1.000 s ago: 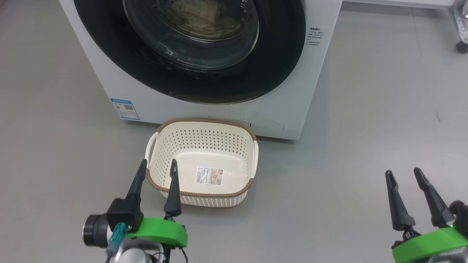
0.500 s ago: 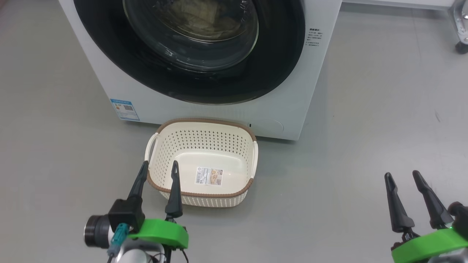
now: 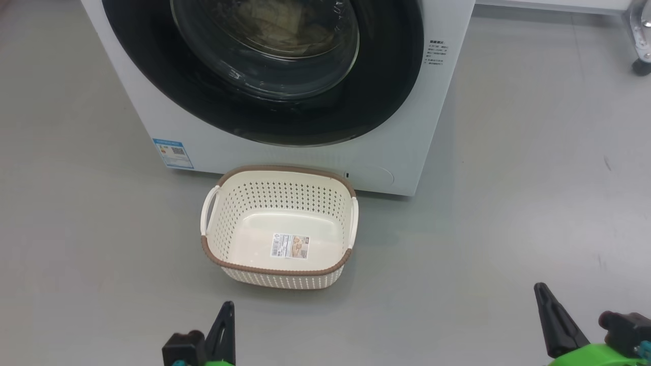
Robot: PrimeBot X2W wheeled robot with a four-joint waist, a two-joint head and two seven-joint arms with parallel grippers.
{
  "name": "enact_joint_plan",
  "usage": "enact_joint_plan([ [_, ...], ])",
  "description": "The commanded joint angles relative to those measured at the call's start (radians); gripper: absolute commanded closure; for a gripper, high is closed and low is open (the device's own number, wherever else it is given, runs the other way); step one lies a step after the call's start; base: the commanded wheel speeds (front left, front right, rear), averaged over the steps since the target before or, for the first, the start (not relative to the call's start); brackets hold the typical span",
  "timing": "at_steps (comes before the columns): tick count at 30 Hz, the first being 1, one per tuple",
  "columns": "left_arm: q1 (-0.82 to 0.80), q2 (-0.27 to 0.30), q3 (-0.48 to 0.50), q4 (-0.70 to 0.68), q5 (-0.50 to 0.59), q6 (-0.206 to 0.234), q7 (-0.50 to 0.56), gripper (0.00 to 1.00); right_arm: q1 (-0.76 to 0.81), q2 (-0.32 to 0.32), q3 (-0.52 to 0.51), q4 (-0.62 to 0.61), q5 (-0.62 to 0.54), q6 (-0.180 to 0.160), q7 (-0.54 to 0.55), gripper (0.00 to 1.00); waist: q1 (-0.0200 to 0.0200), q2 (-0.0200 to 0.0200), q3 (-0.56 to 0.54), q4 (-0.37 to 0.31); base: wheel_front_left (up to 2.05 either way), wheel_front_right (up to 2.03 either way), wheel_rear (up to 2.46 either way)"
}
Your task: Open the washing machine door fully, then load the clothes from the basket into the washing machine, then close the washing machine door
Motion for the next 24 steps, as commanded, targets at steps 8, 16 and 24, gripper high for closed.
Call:
enact_joint_plan([
  [8,-0.044,0.005,0.037,-0.039,-0.105,-0.015,0.019,1.0,-0.035,-0.009,0.004,-0.021,0.111,0.0,0.017,1.0,0.0,0.0,-0.004,-0.008,0.0,0.0,0.0],
  [16,-0.046,0.009,0.063,-0.046,-0.196,-0.026,0.038,1.0,-0.054,-0.014,0.009,-0.012,0.205,-0.001,0.03,1.0,0.0,0.0,-0.009,-0.015,0.0,0.0,0.0],
  [24,-0.048,0.011,0.086,-0.053,-0.275,-0.035,0.056,1.0,-0.07,-0.018,0.013,-0.004,0.286,-0.001,0.042,1.0,0.0,0.0,-0.012,-0.022,0.0,0.0,0.0],
])
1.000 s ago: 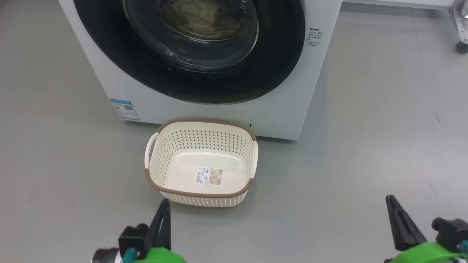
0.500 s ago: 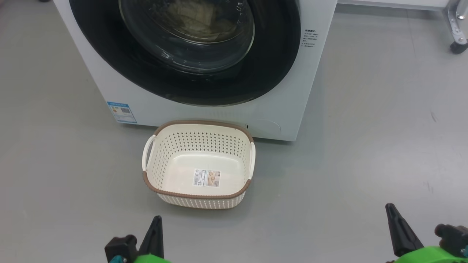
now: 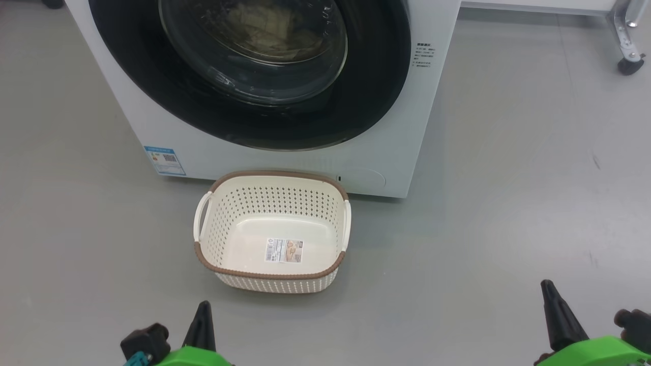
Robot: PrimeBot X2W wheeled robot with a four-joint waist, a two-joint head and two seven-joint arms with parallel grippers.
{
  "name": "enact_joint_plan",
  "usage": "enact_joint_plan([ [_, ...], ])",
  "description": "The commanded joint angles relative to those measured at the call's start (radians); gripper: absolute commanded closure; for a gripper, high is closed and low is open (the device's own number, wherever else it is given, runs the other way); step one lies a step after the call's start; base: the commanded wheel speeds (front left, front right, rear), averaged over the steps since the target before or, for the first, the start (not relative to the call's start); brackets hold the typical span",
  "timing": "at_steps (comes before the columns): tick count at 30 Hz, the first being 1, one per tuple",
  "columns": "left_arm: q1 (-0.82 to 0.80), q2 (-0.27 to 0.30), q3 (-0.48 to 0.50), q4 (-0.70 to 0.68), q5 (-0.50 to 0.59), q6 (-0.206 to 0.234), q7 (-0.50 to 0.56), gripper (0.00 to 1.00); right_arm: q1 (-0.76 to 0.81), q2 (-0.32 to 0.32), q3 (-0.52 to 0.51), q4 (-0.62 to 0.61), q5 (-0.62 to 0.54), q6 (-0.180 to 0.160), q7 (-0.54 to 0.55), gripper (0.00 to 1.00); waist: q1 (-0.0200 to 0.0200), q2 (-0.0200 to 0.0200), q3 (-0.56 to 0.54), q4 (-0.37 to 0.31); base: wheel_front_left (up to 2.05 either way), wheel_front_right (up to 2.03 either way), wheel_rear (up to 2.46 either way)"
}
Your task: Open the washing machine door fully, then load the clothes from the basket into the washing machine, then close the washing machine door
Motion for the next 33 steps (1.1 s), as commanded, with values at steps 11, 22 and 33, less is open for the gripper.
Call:
enact_joint_plan([
  [11,-0.043,0.013,0.06,-0.047,-0.149,-0.019,0.034,1.0,-0.076,-0.023,0.007,-0.015,0.154,-0.001,0.029,1.0,0.0,0.0,-0.006,-0.011,0.0,0.0,0.0],
  [22,-0.045,0.015,0.099,-0.058,-0.272,-0.034,0.063,1.0,-0.101,-0.028,0.011,-0.003,0.279,-0.002,0.049,1.0,0.0,0.0,-0.012,-0.022,0.0,0.0,0.0],
  [33,-0.047,0.016,0.138,-0.069,-0.394,-0.048,0.094,1.0,-0.127,-0.031,0.013,0.009,0.404,-0.002,0.071,1.0,0.0,0.0,-0.018,-0.032,0.0,0.0,0.0],
])
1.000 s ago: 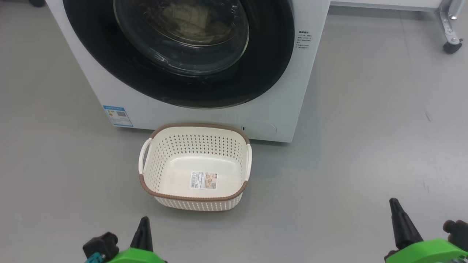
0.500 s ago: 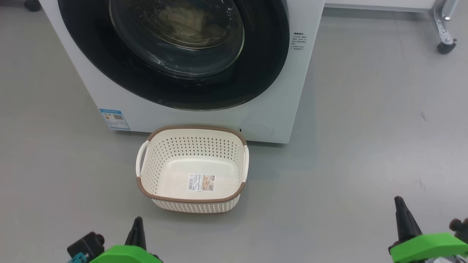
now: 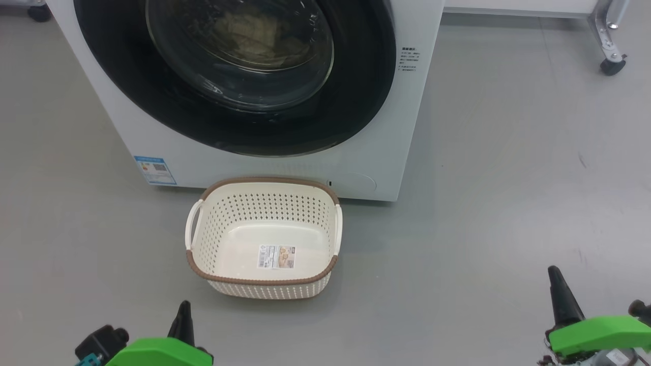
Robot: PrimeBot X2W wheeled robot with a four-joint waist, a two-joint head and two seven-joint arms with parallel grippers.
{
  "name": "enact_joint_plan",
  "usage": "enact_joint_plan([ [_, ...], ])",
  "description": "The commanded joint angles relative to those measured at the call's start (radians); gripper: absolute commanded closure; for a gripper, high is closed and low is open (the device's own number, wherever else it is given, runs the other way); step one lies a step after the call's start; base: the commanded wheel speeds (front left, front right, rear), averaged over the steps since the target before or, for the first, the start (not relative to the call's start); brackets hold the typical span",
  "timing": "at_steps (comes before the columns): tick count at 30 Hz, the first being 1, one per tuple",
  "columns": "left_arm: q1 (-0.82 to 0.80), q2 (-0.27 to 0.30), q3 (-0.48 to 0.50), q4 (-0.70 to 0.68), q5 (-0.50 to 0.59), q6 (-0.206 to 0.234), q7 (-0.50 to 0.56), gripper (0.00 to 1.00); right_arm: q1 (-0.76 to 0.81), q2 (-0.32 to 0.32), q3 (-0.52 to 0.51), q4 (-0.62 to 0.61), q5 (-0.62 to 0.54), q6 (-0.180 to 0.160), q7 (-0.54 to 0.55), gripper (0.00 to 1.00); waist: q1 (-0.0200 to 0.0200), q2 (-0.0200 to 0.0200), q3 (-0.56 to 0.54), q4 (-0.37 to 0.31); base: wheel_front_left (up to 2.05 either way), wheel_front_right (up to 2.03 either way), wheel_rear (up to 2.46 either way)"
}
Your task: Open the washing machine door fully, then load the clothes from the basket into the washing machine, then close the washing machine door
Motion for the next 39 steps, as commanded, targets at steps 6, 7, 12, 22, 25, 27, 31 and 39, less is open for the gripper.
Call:
enact_joint_plan([
  [6,-0.047,0.015,0.05,-0.041,-0.082,-0.016,0.021,1.0,-0.065,-0.029,0.009,-0.021,0.085,-0.002,0.016,1.0,0.0,0.0,-0.003,-0.006,0.0,0.0,0.0],
  [7,-0.047,0.016,0.054,-0.042,-0.093,-0.017,0.024,1.0,-0.067,-0.029,0.009,-0.02,0.096,-0.002,0.018,1.0,0.0,0.0,-0.004,-0.007,0.0,0.0,0.0],
  [12,-0.048,0.016,0.068,-0.046,-0.137,-0.022,0.035,1.0,-0.076,-0.03,0.01,-0.016,0.141,-0.002,0.026,1.0,0.0,0.0,-0.006,-0.011,0.0,0.0,0.0],
  [22,-0.05,0.016,0.106,-0.056,-0.247,-0.036,0.063,1.0,-0.099,-0.033,0.011,-0.005,0.253,-0.002,0.047,1.0,0.0,0.0,-0.011,-0.02,0.0,0.0,0.0],
  [25,-0.051,0.016,0.117,-0.058,-0.28,-0.039,0.072,1.0,-0.106,-0.033,0.011,-0.001,0.287,-0.002,0.053,1.0,0.0,0.0,-0.013,-0.023,0.0,0.0,0.0],
  [27,-0.051,0.016,0.125,-0.06,-0.302,-0.042,0.078,1.0,-0.111,-0.034,0.011,0.001,0.309,-0.002,0.057,1.0,0.0,0.0,-0.014,-0.025,0.0,0.0,0.0],
  [31,-0.052,0.016,0.14,-0.064,-0.345,-0.047,0.089,1.0,-0.12,-0.034,0.011,0.005,0.354,-0.003,0.066,1.0,0.0,0.0,-0.016,-0.029,0.0,0.0,0.0],
  [39,-0.053,0.016,0.17,-0.072,-0.433,-0.058,0.113,1.0,-0.139,-0.036,0.012,0.014,0.443,-0.003,0.083,1.0,0.0,0.0,-0.02,-0.036,0.0,0.0,0.0],
])
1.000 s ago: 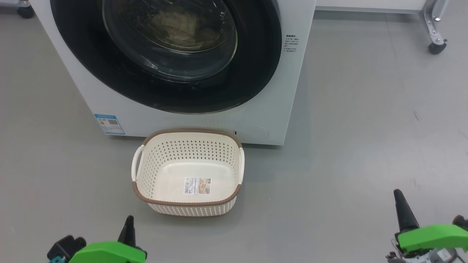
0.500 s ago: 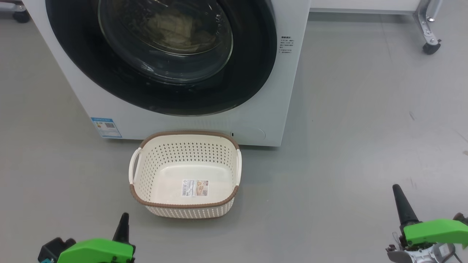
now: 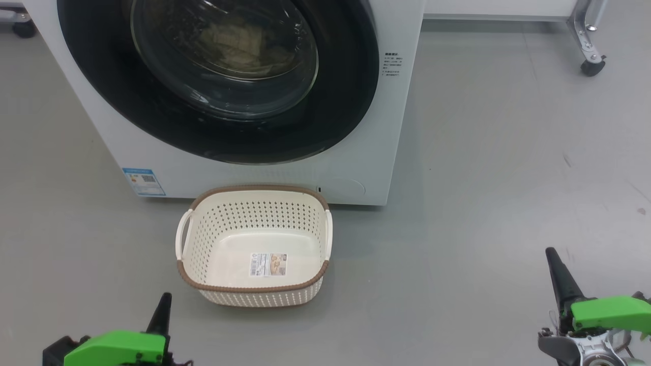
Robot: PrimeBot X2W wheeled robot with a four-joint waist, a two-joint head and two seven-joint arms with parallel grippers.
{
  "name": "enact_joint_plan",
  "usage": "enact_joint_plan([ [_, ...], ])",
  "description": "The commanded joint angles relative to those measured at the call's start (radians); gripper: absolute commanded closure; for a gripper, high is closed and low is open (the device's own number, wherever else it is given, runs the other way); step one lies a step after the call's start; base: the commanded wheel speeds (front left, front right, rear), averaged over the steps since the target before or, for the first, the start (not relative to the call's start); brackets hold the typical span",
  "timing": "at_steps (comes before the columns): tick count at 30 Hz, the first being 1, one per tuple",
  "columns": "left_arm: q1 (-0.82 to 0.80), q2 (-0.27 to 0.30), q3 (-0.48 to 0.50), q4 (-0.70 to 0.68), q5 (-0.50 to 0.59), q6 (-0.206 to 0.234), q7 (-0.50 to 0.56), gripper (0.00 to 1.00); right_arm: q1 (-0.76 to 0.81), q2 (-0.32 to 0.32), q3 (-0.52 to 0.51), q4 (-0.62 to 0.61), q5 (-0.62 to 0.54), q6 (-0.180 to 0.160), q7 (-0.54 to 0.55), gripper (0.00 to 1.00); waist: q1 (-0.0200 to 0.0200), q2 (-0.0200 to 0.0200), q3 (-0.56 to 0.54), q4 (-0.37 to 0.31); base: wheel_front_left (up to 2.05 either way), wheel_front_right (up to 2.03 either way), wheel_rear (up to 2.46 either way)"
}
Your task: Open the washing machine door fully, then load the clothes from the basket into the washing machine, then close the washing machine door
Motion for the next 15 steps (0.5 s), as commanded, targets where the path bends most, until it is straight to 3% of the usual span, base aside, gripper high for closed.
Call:
enact_joint_plan([
  [1,-0.046,0.016,0.042,-0.038,-0.03,-0.009,0.01,1.0,-0.063,-0.027,0.012,-0.028,0.032,-0.002,0.011,1.0,0.0,0.0,-0.001,-0.002,0.0,0.0,0.0],
  [15,-0.049,0.015,0.092,-0.051,-0.171,-0.026,0.048,1.0,-0.093,-0.029,0.012,-0.014,0.177,-0.003,0.039,1.0,0.0,0.0,-0.008,-0.014,0.0,0.0,0.0],
])
